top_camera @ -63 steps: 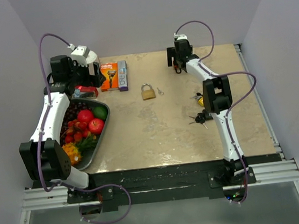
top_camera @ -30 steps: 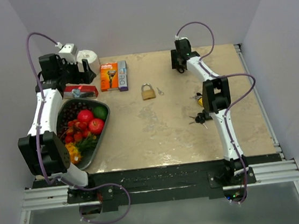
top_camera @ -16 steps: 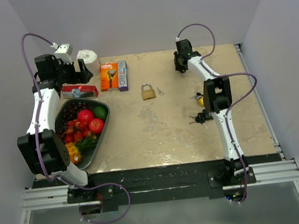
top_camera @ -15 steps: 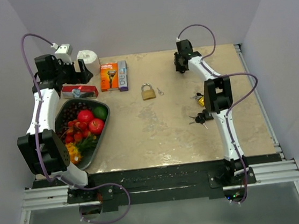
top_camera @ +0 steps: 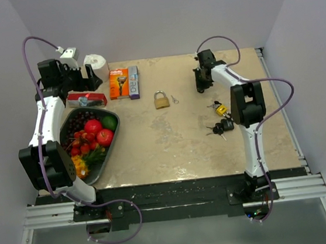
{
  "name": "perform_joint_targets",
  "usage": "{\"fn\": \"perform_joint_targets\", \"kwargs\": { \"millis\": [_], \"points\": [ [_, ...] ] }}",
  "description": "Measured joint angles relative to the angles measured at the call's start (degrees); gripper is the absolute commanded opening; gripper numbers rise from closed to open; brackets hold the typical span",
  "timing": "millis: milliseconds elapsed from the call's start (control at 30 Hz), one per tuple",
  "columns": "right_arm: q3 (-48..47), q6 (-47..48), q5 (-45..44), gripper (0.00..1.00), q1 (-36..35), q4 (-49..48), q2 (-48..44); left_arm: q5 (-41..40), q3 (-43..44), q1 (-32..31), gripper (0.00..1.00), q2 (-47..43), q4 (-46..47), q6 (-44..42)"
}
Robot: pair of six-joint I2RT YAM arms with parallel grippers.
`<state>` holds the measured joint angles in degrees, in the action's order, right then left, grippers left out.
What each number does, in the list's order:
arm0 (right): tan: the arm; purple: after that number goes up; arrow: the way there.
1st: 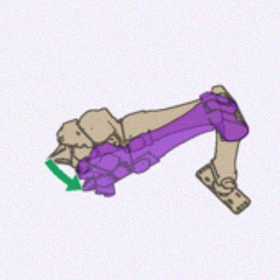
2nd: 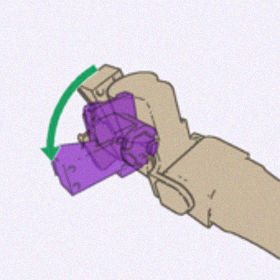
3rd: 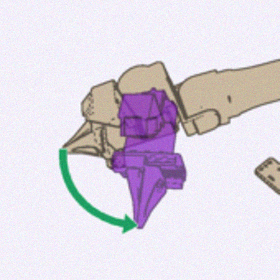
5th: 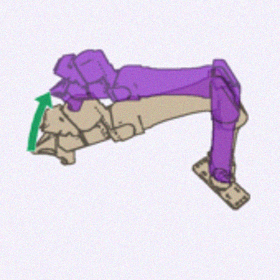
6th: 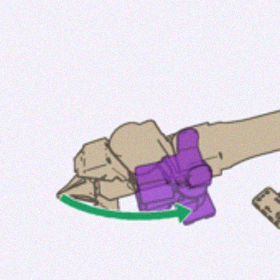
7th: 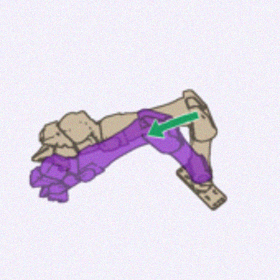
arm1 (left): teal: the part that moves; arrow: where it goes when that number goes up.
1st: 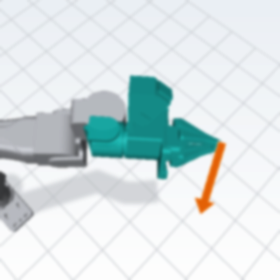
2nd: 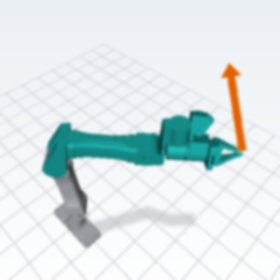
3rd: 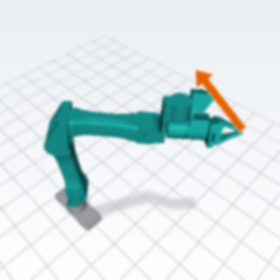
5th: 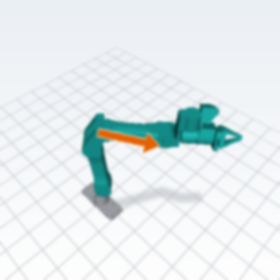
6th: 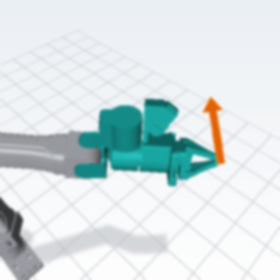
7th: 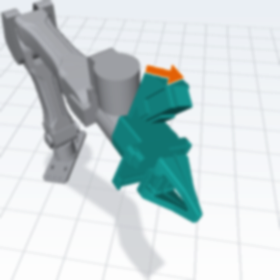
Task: Lock with the key
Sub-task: Pick up the lock from the center of the board.
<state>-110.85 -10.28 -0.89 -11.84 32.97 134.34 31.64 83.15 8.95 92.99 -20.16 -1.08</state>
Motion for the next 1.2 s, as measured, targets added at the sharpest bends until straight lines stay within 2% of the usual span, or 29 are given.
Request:
{"fn": "perform_joint_targets", "kwargs": {
  "millis": [167, 300, 433, 600, 867, 1067, 1167, 1200],
  "points": [
    [7.9, 1.4, 3.8, 0.0, -0.2, 0.6, -5.4, 1.1, -0.6, 0.0, 0.97, -0.8, 0.0, 0.0],
    [14.5, 1.0, 6.7, 0.54, -1.2, 2.2, -10.9, 2.1, -1.9, 0.0, 0.97, -2.0, -0.1, 0.0],
    [14.9, 0.9, 6.8, 0.65, -2.5, 2.7, -14.2, 2.7, -2.3, 0.0, 0.97, -2.4, 0.0, 0.0],
    [14.3, 1.2, 3.4, 0.69, -3.0, 0.4, -16.4, 2.9, -2.3, 0.0, 0.99, -2.4, 0.1, 1.0],
    [9.8, -0.2, -2.7, 0.69, -2.7, 0.3, -9.1, 1.2, -2.4, 0.0, 0.99, -4.1, 0.4, 1.5],
    [9.8, -1.8, -4.3, 0.58, -2.8, 0.0, -6.4, 0.1, -3.3, 0.0, 0.99, -6.2, 0.5, 1.5],
    [9.8, -2.7, -4.6, 0.45, -2.8, 0.0, -6.3, -0.6, -4.5, 0.0, 0.99, -6.8, 0.5, 1.5],
    [9.7, -2.9, -4.6, 0.31, -2.8, 0.0, -6.2, -0.9, -4.9, 0.0, 0.99, -7.1, 0.6, 1.3]
  ]
}}
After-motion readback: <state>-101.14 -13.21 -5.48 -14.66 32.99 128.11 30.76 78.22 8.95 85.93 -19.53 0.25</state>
